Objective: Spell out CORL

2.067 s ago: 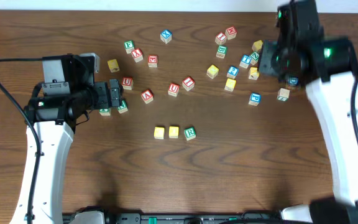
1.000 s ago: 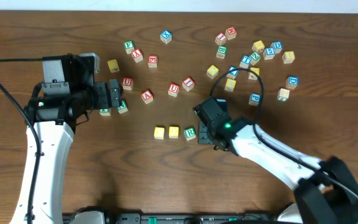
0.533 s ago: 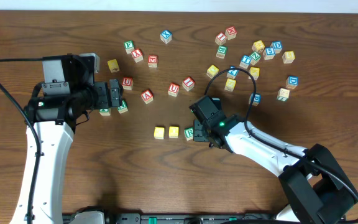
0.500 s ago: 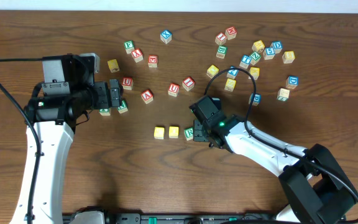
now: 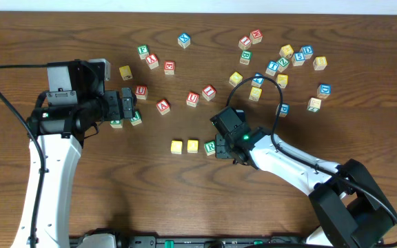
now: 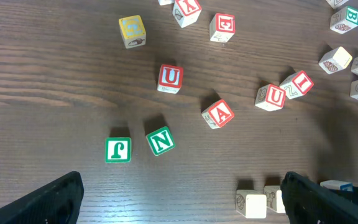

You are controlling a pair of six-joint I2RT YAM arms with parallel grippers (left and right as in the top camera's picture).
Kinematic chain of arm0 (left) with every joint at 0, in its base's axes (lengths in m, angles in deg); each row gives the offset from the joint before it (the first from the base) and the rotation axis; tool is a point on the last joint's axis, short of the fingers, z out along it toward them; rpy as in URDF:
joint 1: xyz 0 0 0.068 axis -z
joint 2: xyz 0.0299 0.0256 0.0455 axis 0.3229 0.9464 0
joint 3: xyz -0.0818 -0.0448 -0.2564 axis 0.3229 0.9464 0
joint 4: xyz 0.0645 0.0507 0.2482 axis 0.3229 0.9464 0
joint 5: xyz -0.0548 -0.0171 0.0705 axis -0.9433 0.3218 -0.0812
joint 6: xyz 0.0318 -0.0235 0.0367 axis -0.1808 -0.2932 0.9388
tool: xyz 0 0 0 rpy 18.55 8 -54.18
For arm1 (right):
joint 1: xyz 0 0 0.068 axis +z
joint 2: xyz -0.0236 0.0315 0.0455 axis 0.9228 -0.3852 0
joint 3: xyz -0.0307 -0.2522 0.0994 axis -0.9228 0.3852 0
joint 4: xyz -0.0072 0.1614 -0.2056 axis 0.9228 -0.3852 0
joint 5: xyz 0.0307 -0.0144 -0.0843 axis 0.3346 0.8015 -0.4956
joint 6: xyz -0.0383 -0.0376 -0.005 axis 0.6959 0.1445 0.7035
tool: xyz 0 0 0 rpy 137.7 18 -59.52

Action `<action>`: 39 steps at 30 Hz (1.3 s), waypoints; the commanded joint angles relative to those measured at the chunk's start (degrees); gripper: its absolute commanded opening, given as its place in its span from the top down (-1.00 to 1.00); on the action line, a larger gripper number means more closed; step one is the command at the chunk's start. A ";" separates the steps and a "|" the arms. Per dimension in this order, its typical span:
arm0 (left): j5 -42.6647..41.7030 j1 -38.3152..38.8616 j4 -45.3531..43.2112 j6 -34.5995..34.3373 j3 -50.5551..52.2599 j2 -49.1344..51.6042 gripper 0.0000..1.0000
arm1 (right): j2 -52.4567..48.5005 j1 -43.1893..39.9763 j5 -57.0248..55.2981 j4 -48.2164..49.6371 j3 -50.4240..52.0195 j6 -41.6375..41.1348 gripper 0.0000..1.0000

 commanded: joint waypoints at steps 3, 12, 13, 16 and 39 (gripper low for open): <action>0.20 -0.31 0.02 0.96 -1.18 0.00 -1.00 | -0.83 0.50 -0.92 -0.26 0.24 0.48 0.98; 0.20 -0.31 0.02 0.96 -1.18 0.00 -1.00 | -3.26 0.50 -1.09 1.33 0.24 1.60 0.98; 0.20 -0.31 0.02 0.96 -1.18 0.00 -1.00 | -3.91 0.57 -1.05 1.55 0.24 1.60 0.98; 0.20 -0.31 0.02 0.96 -1.18 0.00 -0.99 | -4.92 1.05 -0.85 2.56 0.24 2.21 0.98; 0.20 -0.31 0.02 0.96 -1.18 0.00 -1.00 | -4.90 1.20 1.07 0.79 0.22 3.02 0.98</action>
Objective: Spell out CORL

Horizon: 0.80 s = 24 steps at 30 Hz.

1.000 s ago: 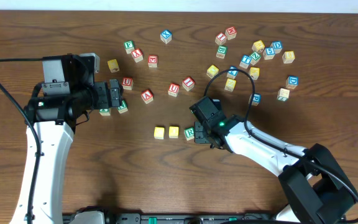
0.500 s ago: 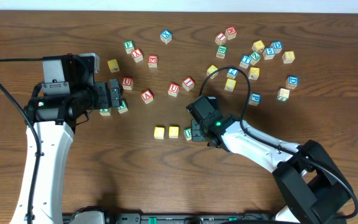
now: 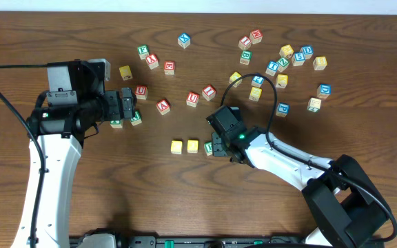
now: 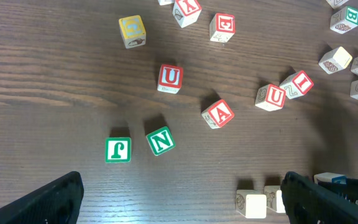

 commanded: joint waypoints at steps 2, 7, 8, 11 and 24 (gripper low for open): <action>0.20 -0.31 0.02 0.96 -1.18 0.00 -1.00 | -2.47 0.50 2.51 -1.86 1.29 0.55 0.98; 0.20 -0.31 0.02 0.96 -1.18 0.00 -1.00 | -2.47 0.52 2.93 -2.75 1.29 0.17 0.98; 0.20 -0.31 0.02 0.96 -1.18 0.00 -1.00 | -2.47 0.55 2.95 -2.86 1.29 0.17 0.98; 0.20 -0.31 0.02 0.96 -1.18 0.00 -1.00 | -2.47 0.55 3.34 -3.13 1.31 0.17 0.98; 0.20 -0.31 0.02 0.96 -1.18 0.00 -1.00 | -2.47 0.57 3.54 -4.68 1.31 -0.48 0.98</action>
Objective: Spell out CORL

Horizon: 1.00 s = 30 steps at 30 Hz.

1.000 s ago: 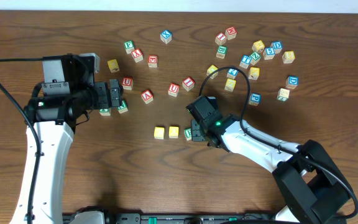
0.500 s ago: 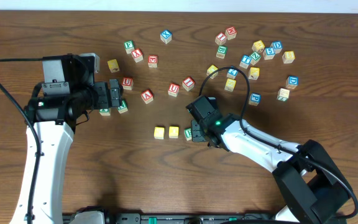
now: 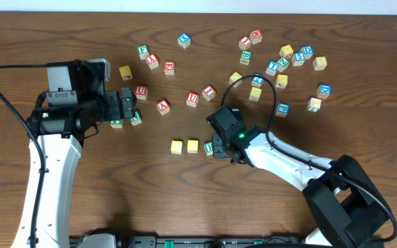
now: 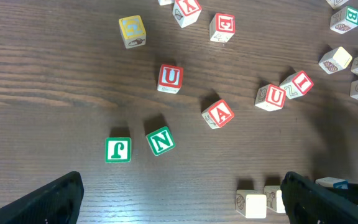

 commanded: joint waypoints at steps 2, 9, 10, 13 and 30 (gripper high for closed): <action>0.20 -0.31 0.02 0.96 -1.18 0.00 -1.00 | -2.47 0.55 2.40 -1.86 1.95 -1.07 0.95; 0.17 -0.31 0.02 0.96 -1.18 0.00 -0.99 | -2.47 0.55 2.38 -1.88 1.95 -1.07 0.49; 0.20 -0.31 0.02 0.96 -1.18 0.00 -0.99 | -2.47 0.55 2.38 -1.88 1.95 -1.07 0.45; 0.20 -0.31 0.02 0.96 -1.18 0.00 -1.00 | -2.47 0.55 2.38 -1.97 1.95 -1.07 0.25; 0.20 -0.31 0.02 0.96 -1.18 0.00 -1.00 | -2.45 0.48 2.12 -1.75 1.20 -1.05 0.22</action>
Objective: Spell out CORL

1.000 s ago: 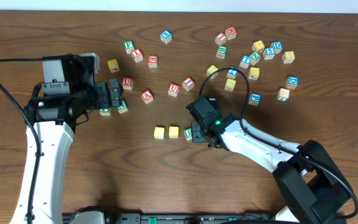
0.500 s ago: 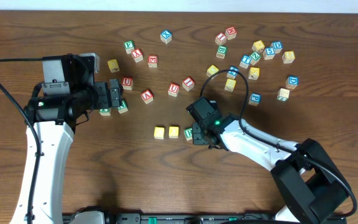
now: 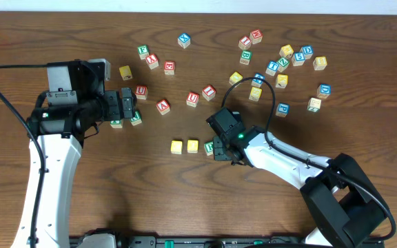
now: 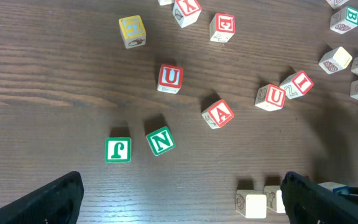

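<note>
Two yellow blocks (image 3: 177, 146) (image 3: 193, 145) lie side by side in a row at the table's middle. A green block (image 3: 209, 147) sits right after them. My right gripper (image 3: 219, 149) hangs over the green block's right side and hides part of it, and its fingers are hidden under the wrist. My left gripper (image 3: 127, 103) hovers open at the left, with nothing between its fingers (image 4: 48, 199). Under it lie a green J block (image 4: 117, 150) and a green N block (image 4: 160, 140). The two row blocks (image 4: 252, 204) show at the bottom of the left wrist view.
Loose letter blocks are scattered across the far half of the table: a red U (image 4: 170, 77), a red A (image 4: 218, 113), a yellow block (image 3: 125, 71), and a mixed cluster (image 3: 281, 65) at the far right. The right arm (image 3: 288, 162) stretches across the near right.
My right gripper has shifted very slightly at the green block. In the left wrist view its tip sits a little lower at the bottom right edge. No block has moved, and my left arm is still.
At first my right gripper stood just right of the green block, which showed more fully beside the two yellow blocks. Then it had moved left over the block's edge, and it has stayed there with only small shifts. My left gripper stayed open and still above the J and N.
</note>
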You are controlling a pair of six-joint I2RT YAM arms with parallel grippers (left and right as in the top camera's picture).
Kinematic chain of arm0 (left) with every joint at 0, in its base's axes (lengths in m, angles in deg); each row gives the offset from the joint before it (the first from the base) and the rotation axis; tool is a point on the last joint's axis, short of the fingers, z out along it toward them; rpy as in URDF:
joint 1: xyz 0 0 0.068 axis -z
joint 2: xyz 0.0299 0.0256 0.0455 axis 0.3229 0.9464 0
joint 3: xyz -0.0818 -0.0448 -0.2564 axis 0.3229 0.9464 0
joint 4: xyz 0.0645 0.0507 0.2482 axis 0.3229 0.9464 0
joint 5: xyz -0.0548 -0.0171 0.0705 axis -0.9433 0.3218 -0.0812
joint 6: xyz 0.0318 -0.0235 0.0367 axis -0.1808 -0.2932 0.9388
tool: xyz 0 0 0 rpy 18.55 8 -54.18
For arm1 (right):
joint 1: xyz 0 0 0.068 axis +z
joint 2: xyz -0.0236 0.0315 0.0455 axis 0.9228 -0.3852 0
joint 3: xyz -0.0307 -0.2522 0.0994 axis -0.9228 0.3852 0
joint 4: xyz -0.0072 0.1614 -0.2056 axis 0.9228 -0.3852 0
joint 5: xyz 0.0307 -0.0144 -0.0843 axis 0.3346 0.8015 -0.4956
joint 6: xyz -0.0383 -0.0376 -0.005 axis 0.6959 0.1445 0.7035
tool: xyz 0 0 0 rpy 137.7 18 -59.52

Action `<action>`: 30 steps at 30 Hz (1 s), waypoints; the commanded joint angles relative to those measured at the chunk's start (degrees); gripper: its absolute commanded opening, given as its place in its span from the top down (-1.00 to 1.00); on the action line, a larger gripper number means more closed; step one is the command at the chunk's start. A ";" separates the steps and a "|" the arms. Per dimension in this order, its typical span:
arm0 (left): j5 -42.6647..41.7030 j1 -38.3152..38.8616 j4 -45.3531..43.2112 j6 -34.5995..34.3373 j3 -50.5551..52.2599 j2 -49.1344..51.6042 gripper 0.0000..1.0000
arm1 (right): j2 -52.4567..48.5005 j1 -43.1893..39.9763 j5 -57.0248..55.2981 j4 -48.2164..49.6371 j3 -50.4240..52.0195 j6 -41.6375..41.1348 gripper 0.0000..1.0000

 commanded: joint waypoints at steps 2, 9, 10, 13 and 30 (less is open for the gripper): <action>0.20 -0.31 0.02 0.96 -1.18 0.00 -0.99 | -1.70 0.31 1.05 -0.96 0.00 -0.59 0.22; 0.20 -0.31 0.02 0.96 -1.18 0.00 -1.00 | -1.73 0.26 -2.01 -5.40 -4.02 -0.15 0.23; 0.20 -0.31 0.02 0.96 -1.18 0.00 -1.00 | -1.70 0.26 -2.49 -6.14 -4.85 0.09 0.24; 0.20 -0.31 0.02 0.94 -1.18 0.00 -1.00 | -1.70 0.28 -3.06 -7.48 -6.75 0.72 0.23; 0.20 -0.31 0.02 0.96 -1.18 0.00 -1.00 | -1.70 0.26 -10.19 -17.31 -16.46 2.10 0.32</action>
